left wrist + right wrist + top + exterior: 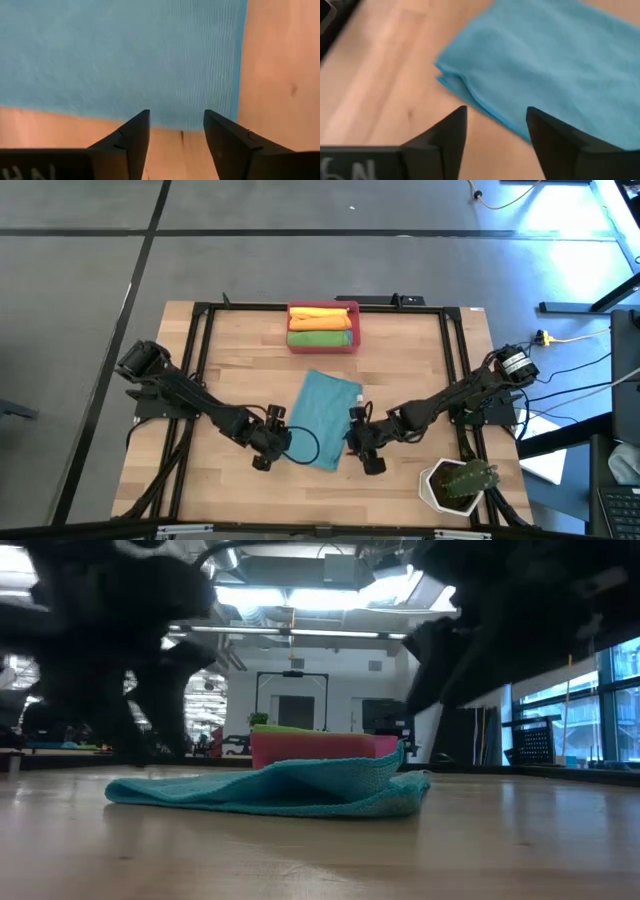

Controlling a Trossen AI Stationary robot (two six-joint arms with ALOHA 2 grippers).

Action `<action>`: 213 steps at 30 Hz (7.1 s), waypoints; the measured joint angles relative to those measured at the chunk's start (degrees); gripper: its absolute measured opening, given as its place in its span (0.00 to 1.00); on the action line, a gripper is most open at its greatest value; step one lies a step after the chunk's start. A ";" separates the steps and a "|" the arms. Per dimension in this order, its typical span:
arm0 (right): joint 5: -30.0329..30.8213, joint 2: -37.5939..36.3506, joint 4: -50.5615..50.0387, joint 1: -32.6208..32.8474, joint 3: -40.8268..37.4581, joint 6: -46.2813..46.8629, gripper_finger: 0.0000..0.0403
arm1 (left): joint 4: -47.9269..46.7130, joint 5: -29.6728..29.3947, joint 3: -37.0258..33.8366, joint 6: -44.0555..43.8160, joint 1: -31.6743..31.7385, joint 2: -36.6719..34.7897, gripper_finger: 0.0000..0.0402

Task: Roll microfiber towels into tight, uniform cylinder then place into a basket
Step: Fold the blue microfiber towel

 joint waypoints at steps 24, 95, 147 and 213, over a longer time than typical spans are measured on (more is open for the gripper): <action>3.27 0.13 4.27 1.67 0.00 -4.43 0.53 | 3.62 -5.62 0.21 18.88 -6.53 7.23 0.46; 13.15 3.15 11.63 7.10 -0.02 -1.17 0.53 | 14.52 3.43 -0.02 1.91 4.29 2.52 0.00; 15.64 8.70 9.78 6.52 -0.02 19.44 0.52 | 14.13 10.73 0.04 -1.46 18.63 -2.28 0.00; 13.20 3.08 -19.36 -6.46 2.65 21.03 0.03 | 4.92 12.39 1.57 9.50 24.36 -2.31 0.01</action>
